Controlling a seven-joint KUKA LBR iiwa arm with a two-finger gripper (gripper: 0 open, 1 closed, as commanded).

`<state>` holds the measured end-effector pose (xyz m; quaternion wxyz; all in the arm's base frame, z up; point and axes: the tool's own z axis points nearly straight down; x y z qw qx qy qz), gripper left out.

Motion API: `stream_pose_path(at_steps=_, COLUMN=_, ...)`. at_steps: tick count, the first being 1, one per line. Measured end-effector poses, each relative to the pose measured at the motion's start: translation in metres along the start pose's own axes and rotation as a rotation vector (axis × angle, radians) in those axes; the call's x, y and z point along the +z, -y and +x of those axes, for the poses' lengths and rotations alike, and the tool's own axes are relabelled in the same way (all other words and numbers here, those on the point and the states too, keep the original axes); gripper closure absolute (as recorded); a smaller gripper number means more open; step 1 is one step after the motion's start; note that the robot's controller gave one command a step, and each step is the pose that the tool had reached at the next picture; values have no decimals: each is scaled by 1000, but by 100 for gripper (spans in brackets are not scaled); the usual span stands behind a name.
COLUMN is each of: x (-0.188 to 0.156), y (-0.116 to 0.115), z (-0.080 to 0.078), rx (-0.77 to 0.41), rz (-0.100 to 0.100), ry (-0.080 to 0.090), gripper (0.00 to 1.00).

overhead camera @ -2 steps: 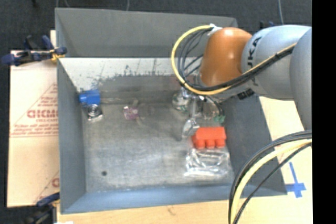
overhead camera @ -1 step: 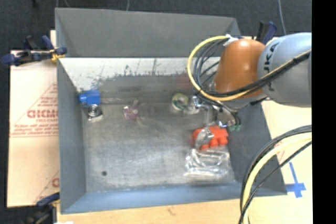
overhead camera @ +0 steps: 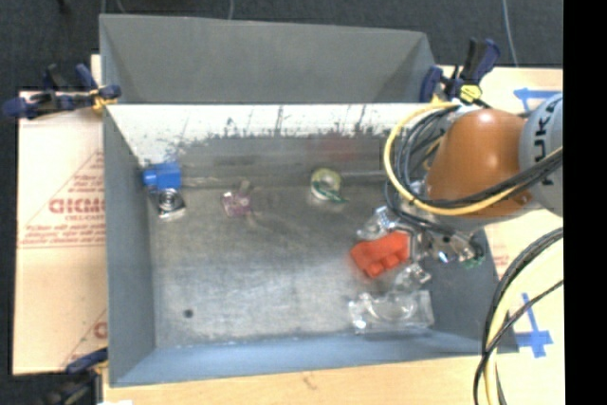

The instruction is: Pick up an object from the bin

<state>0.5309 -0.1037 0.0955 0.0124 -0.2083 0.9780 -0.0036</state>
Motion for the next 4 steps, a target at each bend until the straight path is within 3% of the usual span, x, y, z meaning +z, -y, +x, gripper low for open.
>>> stream_pose_path(at_steps=1, x=2, y=-2, z=2, rx=-3, rz=-7, ry=-11, gripper=100)
stream_pose_path(at_steps=2, x=11, y=6, z=16, rx=-177, rz=-4, ry=33, gripper=100)
stream_pose_path(at_steps=3, x=-88, y=-16, z=-7, rx=-142, rz=-8, ry=-11, gripper=100)
stream_pose_path(at_steps=4, x=-231, y=-32, z=-34, rx=-137, rz=-6, ry=-11, gripper=100)
